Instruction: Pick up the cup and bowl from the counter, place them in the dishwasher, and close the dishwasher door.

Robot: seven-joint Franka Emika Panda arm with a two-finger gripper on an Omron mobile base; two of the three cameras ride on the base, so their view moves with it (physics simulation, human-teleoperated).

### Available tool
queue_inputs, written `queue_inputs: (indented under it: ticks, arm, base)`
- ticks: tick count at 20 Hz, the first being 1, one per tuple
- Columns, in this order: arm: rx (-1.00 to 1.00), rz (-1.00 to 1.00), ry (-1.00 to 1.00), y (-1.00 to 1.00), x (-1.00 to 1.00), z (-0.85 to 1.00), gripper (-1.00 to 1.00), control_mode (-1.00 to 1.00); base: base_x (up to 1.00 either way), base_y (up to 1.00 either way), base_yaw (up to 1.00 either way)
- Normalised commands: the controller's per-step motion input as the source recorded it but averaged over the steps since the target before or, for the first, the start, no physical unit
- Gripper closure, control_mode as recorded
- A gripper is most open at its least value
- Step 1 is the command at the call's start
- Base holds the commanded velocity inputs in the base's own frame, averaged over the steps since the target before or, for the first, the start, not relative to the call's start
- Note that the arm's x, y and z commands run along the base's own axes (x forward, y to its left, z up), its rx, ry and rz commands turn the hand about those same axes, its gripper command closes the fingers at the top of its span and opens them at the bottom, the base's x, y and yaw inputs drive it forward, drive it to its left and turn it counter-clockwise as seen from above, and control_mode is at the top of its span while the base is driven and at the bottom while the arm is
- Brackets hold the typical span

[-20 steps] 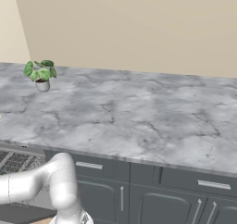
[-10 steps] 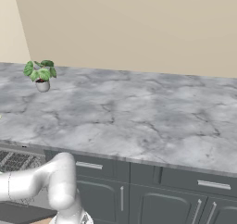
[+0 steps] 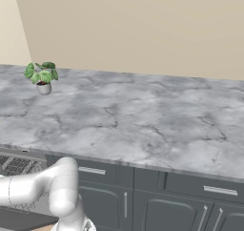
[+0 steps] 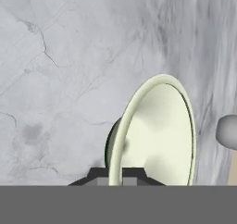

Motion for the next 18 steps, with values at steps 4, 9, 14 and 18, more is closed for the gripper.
queue_inputs:
  ticks: [4, 9, 14, 18]
  arm:
    - [0.02, 0.0, -0.07, 0.0, -0.34, -0.11, 1.0, -1.0]
    - [0.0, 0.0, -0.17, -0.24, -0.81, 0.0, 1.0, -1.0]
    - [0.02, -0.01, -0.15, -0.45, -0.69, 0.0, 1.0, -1.0]
    - [0.09, -0.05, -0.08, -0.66, -0.59, -0.07, 1.0, -1.0]
  base:
    - [0.0, 0.0, 0.0]
    - [0.0, 0.0, 0.0]
    - [0.0, 0.0, 0.0]
    - [0.0, 0.0, 0.0]
